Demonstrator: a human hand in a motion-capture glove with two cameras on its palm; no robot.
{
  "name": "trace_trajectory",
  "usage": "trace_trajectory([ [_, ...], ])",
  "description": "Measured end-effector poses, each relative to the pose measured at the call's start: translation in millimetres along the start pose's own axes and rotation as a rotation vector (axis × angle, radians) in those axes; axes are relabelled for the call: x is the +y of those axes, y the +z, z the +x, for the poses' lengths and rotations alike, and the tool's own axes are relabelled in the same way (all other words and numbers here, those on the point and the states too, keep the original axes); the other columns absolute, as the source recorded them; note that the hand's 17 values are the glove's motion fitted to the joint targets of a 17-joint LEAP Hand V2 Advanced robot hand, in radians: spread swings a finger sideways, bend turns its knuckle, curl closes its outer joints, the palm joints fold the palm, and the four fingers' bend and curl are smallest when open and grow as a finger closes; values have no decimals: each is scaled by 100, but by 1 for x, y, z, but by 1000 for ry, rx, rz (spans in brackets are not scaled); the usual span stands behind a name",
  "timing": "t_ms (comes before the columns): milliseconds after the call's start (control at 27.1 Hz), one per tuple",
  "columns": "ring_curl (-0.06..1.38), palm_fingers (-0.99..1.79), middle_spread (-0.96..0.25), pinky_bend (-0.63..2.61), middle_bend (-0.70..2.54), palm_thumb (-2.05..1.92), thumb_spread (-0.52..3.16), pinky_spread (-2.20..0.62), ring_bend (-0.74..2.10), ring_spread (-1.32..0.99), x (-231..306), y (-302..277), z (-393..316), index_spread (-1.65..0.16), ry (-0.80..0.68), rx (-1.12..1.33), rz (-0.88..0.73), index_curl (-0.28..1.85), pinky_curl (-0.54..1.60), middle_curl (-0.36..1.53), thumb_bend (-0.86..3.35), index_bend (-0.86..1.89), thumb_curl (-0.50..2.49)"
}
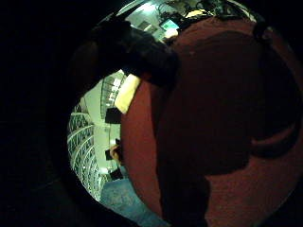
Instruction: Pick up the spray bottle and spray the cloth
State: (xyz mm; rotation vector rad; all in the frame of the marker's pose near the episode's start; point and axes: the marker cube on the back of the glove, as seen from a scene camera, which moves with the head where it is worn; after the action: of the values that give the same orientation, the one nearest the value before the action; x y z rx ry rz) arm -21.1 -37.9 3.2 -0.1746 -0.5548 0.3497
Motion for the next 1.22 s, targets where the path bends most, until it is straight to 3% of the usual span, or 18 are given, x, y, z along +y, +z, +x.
trace_trajectory([
  [554,31,51,-1,52,38,60,96,23,50,2,-84,32,4,-38,-6,-120,121,11,35,38,0,12,31],
  [775,30,90,-6,31,45,86,93,23,51,-3,-90,31,1,-33,-47,-96,204,20,29,40,11,27,40],
  [960,33,104,-8,29,40,94,83,20,54,-5,-99,36,-23,-30,-62,-53,83,26,30,41,10,25,45],
  [1218,35,109,-7,27,37,97,75,18,50,-5,-108,68,-72,-27,20,0,-228,31,32,42,5,18,49],
])
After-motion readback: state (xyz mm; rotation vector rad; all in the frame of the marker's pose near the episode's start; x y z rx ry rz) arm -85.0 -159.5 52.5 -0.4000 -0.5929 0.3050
